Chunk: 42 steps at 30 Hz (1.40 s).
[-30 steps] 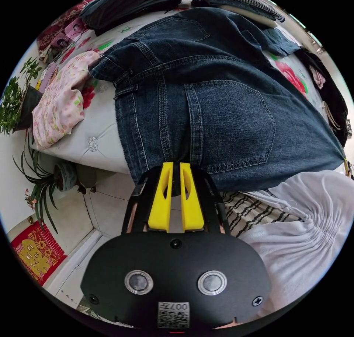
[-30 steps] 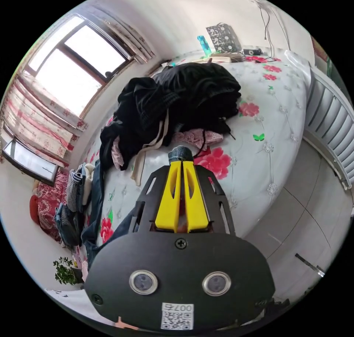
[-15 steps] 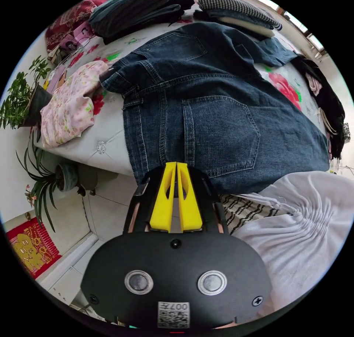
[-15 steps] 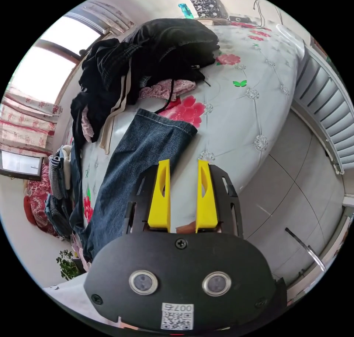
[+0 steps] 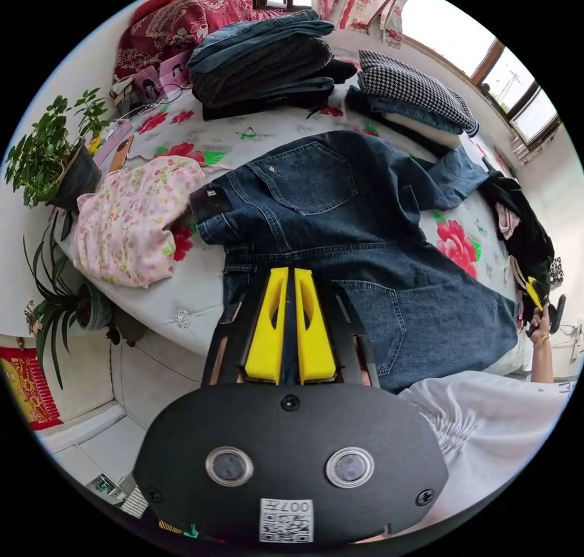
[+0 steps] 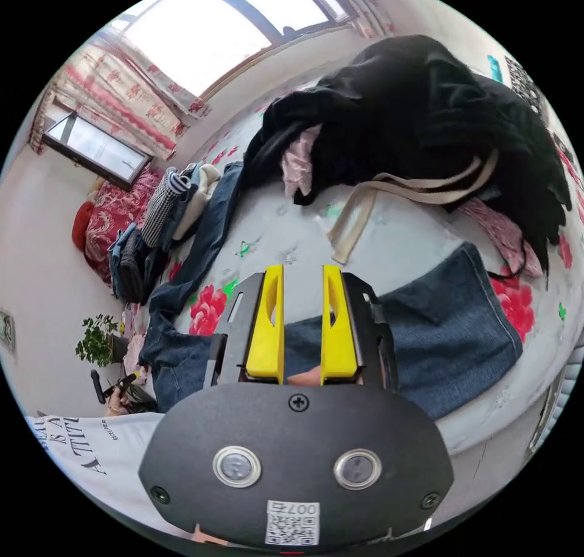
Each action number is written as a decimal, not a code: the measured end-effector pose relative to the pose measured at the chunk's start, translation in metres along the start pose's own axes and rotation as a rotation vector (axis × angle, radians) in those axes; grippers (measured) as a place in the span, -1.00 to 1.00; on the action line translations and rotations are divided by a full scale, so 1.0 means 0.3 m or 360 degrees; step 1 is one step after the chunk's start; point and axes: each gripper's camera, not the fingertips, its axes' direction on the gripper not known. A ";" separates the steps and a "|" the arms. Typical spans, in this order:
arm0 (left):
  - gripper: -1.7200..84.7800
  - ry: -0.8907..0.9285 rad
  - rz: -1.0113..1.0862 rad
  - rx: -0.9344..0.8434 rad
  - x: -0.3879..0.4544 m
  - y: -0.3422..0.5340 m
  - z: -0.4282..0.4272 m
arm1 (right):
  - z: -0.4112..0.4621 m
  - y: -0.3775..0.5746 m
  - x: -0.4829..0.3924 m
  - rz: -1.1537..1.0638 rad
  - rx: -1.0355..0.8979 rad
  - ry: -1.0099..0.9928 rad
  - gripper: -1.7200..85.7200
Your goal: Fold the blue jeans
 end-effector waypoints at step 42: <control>-0.77 -0.0181 0.0477 0.0018 -0.004 -0.286 -0.013 | 0.383 -0.228 -0.363 -0.0607 -0.0282 0.0451 -0.77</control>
